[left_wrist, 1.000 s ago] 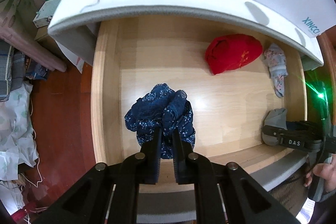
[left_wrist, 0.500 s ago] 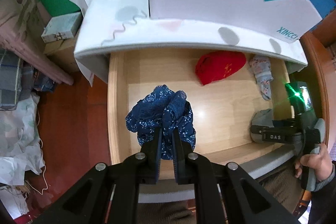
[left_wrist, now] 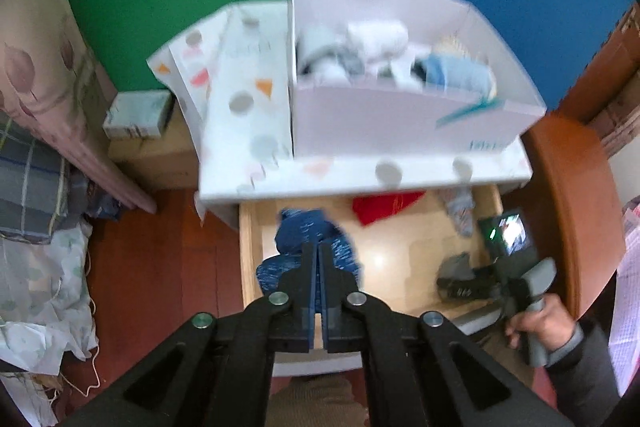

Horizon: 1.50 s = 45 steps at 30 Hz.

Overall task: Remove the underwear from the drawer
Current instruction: 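Carry the navy floral underwear with the left gripper over the white box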

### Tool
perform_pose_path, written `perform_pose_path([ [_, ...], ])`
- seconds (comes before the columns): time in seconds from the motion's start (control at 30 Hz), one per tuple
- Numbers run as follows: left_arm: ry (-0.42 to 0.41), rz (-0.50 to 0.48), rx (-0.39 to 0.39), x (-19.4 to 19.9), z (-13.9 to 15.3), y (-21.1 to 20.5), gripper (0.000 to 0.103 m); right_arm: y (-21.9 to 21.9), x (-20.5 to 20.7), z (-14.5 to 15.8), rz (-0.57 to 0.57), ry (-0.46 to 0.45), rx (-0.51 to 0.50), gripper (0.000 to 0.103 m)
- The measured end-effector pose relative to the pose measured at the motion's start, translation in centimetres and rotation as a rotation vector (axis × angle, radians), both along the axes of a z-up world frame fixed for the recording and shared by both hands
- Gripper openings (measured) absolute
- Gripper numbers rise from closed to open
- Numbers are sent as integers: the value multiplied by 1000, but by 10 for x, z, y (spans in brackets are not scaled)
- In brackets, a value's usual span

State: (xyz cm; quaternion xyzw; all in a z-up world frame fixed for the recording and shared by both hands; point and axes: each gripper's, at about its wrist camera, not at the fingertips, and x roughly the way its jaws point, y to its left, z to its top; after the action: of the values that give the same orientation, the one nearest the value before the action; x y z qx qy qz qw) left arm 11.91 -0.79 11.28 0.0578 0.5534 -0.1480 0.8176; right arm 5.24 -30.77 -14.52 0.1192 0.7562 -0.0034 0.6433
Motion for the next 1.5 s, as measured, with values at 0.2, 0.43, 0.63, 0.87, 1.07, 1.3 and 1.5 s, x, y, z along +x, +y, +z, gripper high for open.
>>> perform_pose_path([
  [0.2,-48,-2,-20,12,25,-6,1,-4,1,0,-14,-2,20,55],
  [0.43,-94,-7,-34,24,57,-17,1,-5,3,-1,-16,0,24,55],
  [0.63,-196,-28,-48,42,116,-33,1,-3,4,-1,-17,3,28,55],
  [0.87,-284,-54,-32,80,157,-58,1,-7,1,-3,-20,5,32,55],
  [1.07,-243,-46,-18,117,135,-74,1,-10,2,-4,-21,5,35,55],
  [1.3,-116,-45,10,138,63,-86,1,-9,0,-5,-16,8,30,55],
  [1.5,-57,-69,37,138,19,-95,1,-5,-2,-6,-14,11,23,55],
])
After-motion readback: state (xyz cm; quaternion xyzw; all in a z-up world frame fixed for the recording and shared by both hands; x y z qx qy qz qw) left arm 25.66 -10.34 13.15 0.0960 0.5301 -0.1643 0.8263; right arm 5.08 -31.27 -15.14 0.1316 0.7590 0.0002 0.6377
